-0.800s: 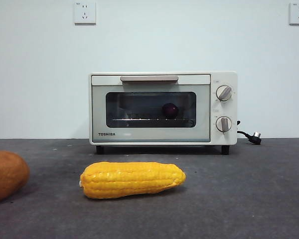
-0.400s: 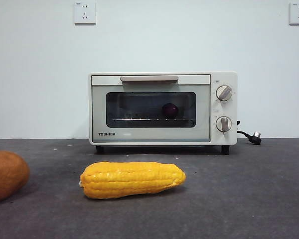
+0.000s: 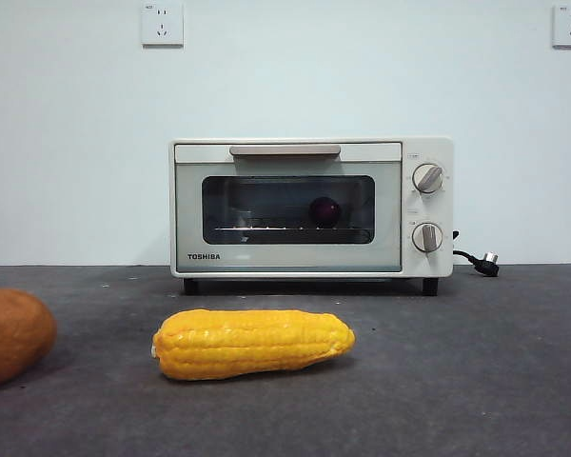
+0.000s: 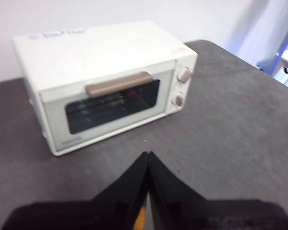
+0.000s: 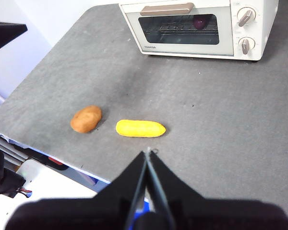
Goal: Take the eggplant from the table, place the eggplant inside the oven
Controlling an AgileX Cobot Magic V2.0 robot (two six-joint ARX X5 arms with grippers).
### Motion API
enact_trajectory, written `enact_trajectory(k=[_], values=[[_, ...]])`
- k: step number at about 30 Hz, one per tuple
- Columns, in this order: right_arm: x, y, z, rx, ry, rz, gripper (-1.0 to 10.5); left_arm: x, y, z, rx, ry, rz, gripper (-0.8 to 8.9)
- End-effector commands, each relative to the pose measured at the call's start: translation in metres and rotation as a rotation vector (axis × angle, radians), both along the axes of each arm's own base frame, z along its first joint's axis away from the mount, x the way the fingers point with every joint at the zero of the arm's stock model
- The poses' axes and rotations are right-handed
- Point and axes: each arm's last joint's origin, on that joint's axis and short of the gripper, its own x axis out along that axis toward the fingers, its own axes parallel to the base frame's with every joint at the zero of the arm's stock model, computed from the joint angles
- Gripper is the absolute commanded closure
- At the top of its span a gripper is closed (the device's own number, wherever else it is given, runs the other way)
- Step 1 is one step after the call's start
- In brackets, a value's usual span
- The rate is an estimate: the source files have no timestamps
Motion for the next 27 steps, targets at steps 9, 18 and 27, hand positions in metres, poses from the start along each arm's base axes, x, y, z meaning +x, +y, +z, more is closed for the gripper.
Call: enact_trajectory(k=[9,18,27], values=[[0.0,0.0,-0.003,-0.019,0.023,0.001,9.5,-0.003,0.031,0.012,0.077,-0.154,0.259,8.18],[0.0,0.0,-0.003,-0.021,0.022,-0.002,9.5,-0.041,0.081,0.028,0.047,-0.304,0.497,8.18],[0.0,0.0,-0.003,-0.021,0.022,-0.002,9.5,-0.081,0.092,0.021,0.144,-0.432,0.585,8.18]])
